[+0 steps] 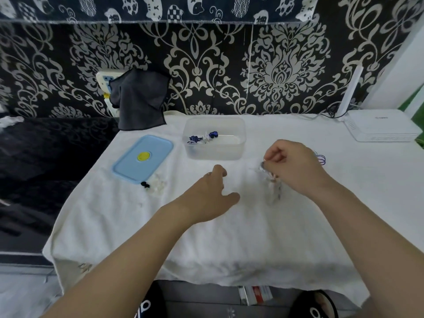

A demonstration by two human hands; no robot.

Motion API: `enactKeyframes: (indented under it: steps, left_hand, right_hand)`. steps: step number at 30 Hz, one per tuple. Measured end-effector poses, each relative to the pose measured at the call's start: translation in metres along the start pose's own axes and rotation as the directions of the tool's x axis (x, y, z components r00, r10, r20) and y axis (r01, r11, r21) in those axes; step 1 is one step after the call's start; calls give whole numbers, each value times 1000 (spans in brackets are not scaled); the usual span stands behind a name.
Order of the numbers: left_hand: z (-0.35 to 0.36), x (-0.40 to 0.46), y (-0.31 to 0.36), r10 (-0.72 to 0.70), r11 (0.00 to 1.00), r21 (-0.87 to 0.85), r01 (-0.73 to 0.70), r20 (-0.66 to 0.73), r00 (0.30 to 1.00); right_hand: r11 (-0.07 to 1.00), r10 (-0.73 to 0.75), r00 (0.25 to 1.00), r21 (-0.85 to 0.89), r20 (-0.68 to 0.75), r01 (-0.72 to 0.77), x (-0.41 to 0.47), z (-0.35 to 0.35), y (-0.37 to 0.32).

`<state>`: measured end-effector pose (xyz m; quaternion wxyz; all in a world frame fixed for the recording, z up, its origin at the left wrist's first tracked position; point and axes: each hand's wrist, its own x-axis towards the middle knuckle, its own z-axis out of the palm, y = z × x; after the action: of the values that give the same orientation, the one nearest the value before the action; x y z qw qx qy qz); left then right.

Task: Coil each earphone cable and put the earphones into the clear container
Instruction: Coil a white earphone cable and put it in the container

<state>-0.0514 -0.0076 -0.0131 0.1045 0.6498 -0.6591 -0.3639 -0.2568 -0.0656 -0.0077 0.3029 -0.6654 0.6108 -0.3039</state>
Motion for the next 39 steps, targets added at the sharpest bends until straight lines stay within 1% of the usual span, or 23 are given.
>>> enactKeyframes:
  steps: [1, 3, 4, 5, 7, 10, 12, 14, 17, 18, 20, 22, 24, 27, 29, 30, 34, 36, 39]
  left_hand:
    - [-1, -1, 2, 4, 998, -70, -1, 39, 999]
    - [-5, -6, 7, 13, 976, -218, 8, 96, 995]
    - [-8, -8, 9, 12, 960, -280, 20, 110, 994]
    - [-10, -9, 10, 6, 942, -335, 33, 117, 993]
    - [-13, -9, 8, 0, 898, -436, 55, 125, 992]
    - [-17, -10, 6, 17, 817, -571, 83, 166, 986]
    - [-20, -12, 5, 18, 758, -646, 91, 159, 987]
    - [-21, -9, 0, -6, 667, -736, 114, 148, 989]
    - [-19, -5, -11, -118, 497, -847, 189, 150, 982]
    - [-18, -4, -14, -134, 472, -859, 201, 155, 979]
    - [-17, -3, -18, -118, 489, -849, 199, 162, 980]
    - [-18, -5, -17, -75, 554, -816, 163, 147, 986]
    - [-21, -6, -18, -64, 601, -789, 130, 115, 991]
    - [-23, -5, -22, -94, 642, -759, 111, 66, 993]
    - [-26, -4, -25, -105, 676, -731, 95, 31, 994]
    - [-27, -4, -26, -108, 685, -723, 87, 17, 994]
    - [-32, -3, -27, -85, 707, -704, 69, 13, 996]
    - [-34, -1, -29, -81, 702, -709, 73, 23, 996]
    - [-39, 1, -33, -92, 659, -747, 86, 33, 995]
  right_hand:
    - [992, 31, 999, 124, 23, -34, -1, 1, -6]
    - [910, 94, 990, 394, 101, -126, -4, 5, -17]
    - [855, 115, 982, 488, 148, -173, -5, 7, -22]
    - [813, 126, 974, 542, 188, -210, -6, 10, -26]
    - [769, 132, 962, 587, 238, -251, -8, 16, -32]
    - [740, 130, 951, 611, 280, -281, -9, 20, -36]
    - [722, 131, 935, 614, 331, -319, -9, 22, -38]
    - [680, 130, 906, 629, 403, -377, -9, 24, -39]
    - [592, 125, 854, 653, 504, -472, -10, 29, -43]
    - [564, 119, 839, 660, 531, -497, -10, 30, -45]
    - [522, 103, 800, 652, 591, -550, -12, 32, -46]
    - [493, 86, 752, 628, 654, -602, -12, 34, -47]
    - [460, 82, 714, 609, 696, -646, -13, 36, -48]
    - [407, 125, 692, 599, 711, -689, -12, 39, -50]
    - [424, 143, 699, 595, 701, -683, -11, 42, -51]
    - [461, 139, 709, 589, 691, -664, -11, 44, -51]
    - [674, 120, 756, 506, 643, -537, -11, 49, -51]
    - [750, 93, 780, 472, 619, -464, -11, 51, -51]
    - [808, 31, 822, 470, 568, -356, -11, 56, -53]
